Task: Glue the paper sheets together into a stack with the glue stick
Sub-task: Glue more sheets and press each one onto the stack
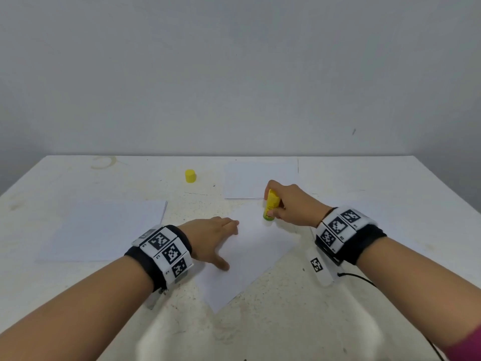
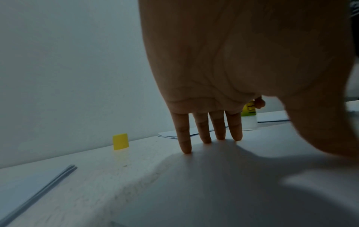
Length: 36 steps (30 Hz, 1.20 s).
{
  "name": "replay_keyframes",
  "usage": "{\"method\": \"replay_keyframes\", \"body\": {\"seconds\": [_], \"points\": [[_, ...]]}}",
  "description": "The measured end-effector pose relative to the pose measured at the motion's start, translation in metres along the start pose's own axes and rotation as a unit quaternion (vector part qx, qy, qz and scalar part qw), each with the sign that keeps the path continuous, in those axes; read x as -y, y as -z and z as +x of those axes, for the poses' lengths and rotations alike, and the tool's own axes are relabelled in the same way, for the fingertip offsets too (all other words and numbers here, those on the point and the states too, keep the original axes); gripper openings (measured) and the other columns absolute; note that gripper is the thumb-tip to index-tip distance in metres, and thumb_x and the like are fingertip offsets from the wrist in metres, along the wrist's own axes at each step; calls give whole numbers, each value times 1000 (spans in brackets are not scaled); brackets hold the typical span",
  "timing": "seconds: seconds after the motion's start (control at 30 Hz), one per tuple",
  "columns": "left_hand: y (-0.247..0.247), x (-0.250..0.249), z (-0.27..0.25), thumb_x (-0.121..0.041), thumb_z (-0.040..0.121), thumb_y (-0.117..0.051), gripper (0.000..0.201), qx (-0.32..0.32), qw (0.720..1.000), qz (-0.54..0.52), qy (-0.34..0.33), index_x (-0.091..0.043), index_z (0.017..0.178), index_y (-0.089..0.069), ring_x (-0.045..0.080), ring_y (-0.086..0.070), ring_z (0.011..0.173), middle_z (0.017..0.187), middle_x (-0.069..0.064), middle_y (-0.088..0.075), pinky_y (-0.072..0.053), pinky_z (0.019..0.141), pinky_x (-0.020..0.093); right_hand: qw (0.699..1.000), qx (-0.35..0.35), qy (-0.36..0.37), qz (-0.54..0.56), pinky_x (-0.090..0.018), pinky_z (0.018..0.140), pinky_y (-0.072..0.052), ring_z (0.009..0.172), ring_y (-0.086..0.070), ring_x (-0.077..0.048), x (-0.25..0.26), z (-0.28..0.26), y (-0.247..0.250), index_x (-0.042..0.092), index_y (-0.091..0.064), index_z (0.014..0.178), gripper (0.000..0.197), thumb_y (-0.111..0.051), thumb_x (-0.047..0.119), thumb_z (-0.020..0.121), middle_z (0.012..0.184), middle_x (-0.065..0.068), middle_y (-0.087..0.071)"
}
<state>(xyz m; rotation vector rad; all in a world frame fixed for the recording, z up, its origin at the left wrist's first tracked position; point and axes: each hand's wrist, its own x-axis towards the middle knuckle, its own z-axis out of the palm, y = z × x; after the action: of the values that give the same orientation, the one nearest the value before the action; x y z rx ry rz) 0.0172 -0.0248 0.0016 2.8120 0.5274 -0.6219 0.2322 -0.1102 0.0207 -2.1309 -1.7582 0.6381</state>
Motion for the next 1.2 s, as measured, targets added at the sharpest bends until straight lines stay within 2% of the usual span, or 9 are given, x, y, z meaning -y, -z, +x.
{"method": "replay_keyframes", "body": {"seconds": [0.2, 0.4, 0.53, 0.6, 0.67, 0.83, 0.93, 1.1, 1.2], "points": [[1, -4, 10, -43, 98, -44, 69, -34, 998, 57, 7, -25, 154, -8, 19, -36, 129, 146, -1, -32, -36, 100, 35, 999, 26, -4, -25, -33, 70, -52, 80, -61, -22, -17, -35, 8, 23, -44, 102, 28, -67, 17, 87, 89, -4, -62], [5, -7, 16, -47, 94, -50, 67, -27, 995, 98, 4, -27, 151, -21, 19, -32, 131, 147, 1, -26, -34, 102, 36, 999, 45, -7, -19, -36, 74, -55, 80, -63, -22, -20, -45, 15, 21, -47, 100, 28, -70, 16, 85, 92, -7, -63], [5, -10, 11, -57, 85, -58, 68, -63, 993, 96, 5, -20, 140, -40, 20, -25, 134, 148, 2, -21, -34, 101, 33, 982, -83, -27, 170, -25, 63, -56, 64, -68, -15, -21, -42, 26, 13, -55, 94, 24, -74, 8, 81, 81, -6, -68], [1, -9, 9, -61, 82, -60, 74, -60, 995, 79, 2, -12, 134, -41, 21, -17, 140, 153, 4, -12, -35, 104, 33, 954, -154, -44, 253, -29, 66, -58, 65, -70, -21, -21, -38, 31, 10, -55, 94, 23, -74, 6, 81, 80, -9, -69], [-3, -9, 6, -59, 83, -61, 75, -44, 998, 36, 3, -12, 136, -35, 21, -23, 140, 156, 3, -8, -38, 102, 35, 938, -178, -52, 294, -33, 68, -59, 66, -70, -26, -18, -32, 32, 9, -55, 96, 23, -73, 4, 81, 81, -12, -68], [-3, -8, 0, -45, 95, -50, 61, -50, 997, 34, 46, -28, 149, -24, 19, -37, 128, 144, 3, -30, -43, 94, 34, 944, -158, -55, 284, -31, 66, -60, 64, -68, -24, -10, -18, 20, 7, -54, 97, 23, -71, 3, 82, 82, -9, -66], [-1, -5, -4, -48, 93, -52, 62, -49, 995, 41, 71, -24, 146, -30, 21, -42, 122, 140, 4, -34, -45, 93, 34, 951, -145, -55, 266, -28, 64, -59, 63, -66, -22, -4, -7, 10, 7, -53, 98, 23, -70, 5, 83, 87, -11, -65], [-6, -2, -7, -59, 86, -56, 67, -55, 995, 38, 75, -12, 131, -41, 20, -36, 127, 146, 3, -30, -42, 93, 34, 964, -127, -39, 229, -35, 71, -59, 68, -67, -25, 7, 13, -3, 9, -51, 98, 24, -70, 8, 84, 93, -15, -66], [-10, -1, -7, -61, 84, -57, 63, -58, 994, 23, 88, -13, 122, -43, 20, -43, 112, 127, 3, -44, -43, 85, 32, 970, -116, -21, 210, -40, 78, -58, 77, -68, -29, 16, 24, -11, 12, -51, 99, 26, -71, 11, 82, 94, -15, -67]]}}
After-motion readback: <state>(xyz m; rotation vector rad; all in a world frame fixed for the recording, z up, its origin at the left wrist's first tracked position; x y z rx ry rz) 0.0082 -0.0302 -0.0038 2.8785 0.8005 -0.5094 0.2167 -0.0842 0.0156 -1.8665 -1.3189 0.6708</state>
